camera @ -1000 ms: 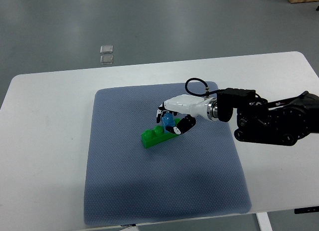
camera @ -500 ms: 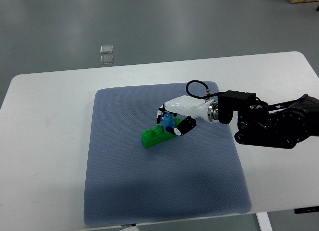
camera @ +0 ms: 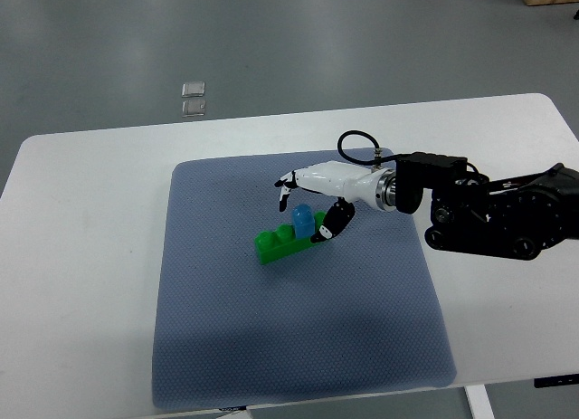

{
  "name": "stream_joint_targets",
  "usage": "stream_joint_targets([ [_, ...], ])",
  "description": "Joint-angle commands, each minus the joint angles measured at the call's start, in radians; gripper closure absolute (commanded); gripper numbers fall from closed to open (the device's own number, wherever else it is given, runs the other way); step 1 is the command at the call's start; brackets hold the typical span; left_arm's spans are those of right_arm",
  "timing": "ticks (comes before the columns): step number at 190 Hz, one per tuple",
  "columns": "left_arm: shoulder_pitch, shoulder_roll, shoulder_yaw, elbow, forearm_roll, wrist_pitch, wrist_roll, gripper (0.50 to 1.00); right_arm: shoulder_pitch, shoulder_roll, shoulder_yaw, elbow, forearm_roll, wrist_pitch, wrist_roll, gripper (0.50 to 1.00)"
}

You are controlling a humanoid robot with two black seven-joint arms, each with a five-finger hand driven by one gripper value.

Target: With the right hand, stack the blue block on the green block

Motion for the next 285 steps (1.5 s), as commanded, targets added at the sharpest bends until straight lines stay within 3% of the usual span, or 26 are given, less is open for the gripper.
stream_joint_targets([
  [1, 0.000, 0.000, 0.000, 0.000, 0.000, 0.000, 0.000, 0.500, 0.001, -0.001, 0.029, -0.001, 0.002, 0.003, -0.003, 0.593],
  [40, 0.000, 0.000, 0.000, -0.002, 0.000, 0.000, 0.000, 0.500, -0.001, 0.002, 0.190, -0.049, 0.106, 0.057, -0.009, 0.593],
  [41, 0.000, 0.000, 0.000, -0.002, 0.000, 0.000, 0.000, 0.500, -0.008, 0.002, 0.278, -0.090, 0.185, 0.081, -0.014, 0.593],
  [49, 0.000, 0.000, 0.000, -0.002, 0.000, 0.000, 0.000, 0.500, -0.013, 0.004, 0.357, -0.125, 0.256, 0.103, -0.020, 0.593],
  [62, 0.000, 0.000, 0.000, -0.002, 0.000, 0.000, 0.000, 0.500, -0.016, 0.005, 0.393, -0.141, 0.292, 0.112, -0.023, 0.593],
  [63, 0.000, 0.000, 0.000, 0.000, 0.000, 0.000, 0.000, 0.500, -0.045, 0.005, 0.476, -0.167, 0.386, 0.124, -0.037, 0.593],
  [85, 0.000, 0.000, 0.000, -0.002, 0.000, 0.000, 0.000, 0.500, -0.142, 0.019, 0.654, -0.202, 0.594, 0.134, -0.048, 0.591],
  [126, 0.000, 0.000, 0.003, -0.002, 0.000, 0.000, 0.000, 0.500, -0.236, 0.037, 0.801, -0.282, 0.762, 0.158, -0.046, 0.589],
  [173, 0.000, 0.000, 0.008, -0.002, 0.000, 0.000, 0.000, 0.500, -0.418, 0.197, 1.112, -0.395, 0.945, 0.285, -0.046, 0.587],
  [191, 0.000, 0.000, 0.008, -0.003, 0.000, 0.000, 0.003, 0.500, -0.487, 0.290, 1.239, -0.420, 0.962, 0.351, -0.034, 0.587],
  [200, 0.000, 0.000, 0.008, -0.003, 0.000, 0.000, 0.003, 0.500, -0.487, 0.291, 1.240, -0.420, 0.962, 0.351, -0.034, 0.587],
  [201, 0.000, 0.000, 0.006, -0.003, 0.000, 0.000, 0.005, 0.500, -0.504, 0.316, 1.316, -0.470, 0.962, 0.389, -0.025, 0.587],
  [216, 0.000, 0.000, 0.008, -0.003, 0.000, 0.000, 0.008, 0.500, -0.503, 0.337, 1.388, -0.613, 0.966, 0.460, 0.021, 0.587],
  [235, 0.000, 0.000, 0.008, -0.003, 0.000, 0.000, 0.008, 0.500, -0.501, 0.352, 1.393, -0.691, 0.997, 0.528, 0.096, 0.587],
  [285, 0.000, 0.000, 0.009, -0.005, 0.000, 0.000, 0.009, 0.500, -0.496, 0.358, 1.367, -0.741, 1.032, 0.535, 0.126, 0.587],
])
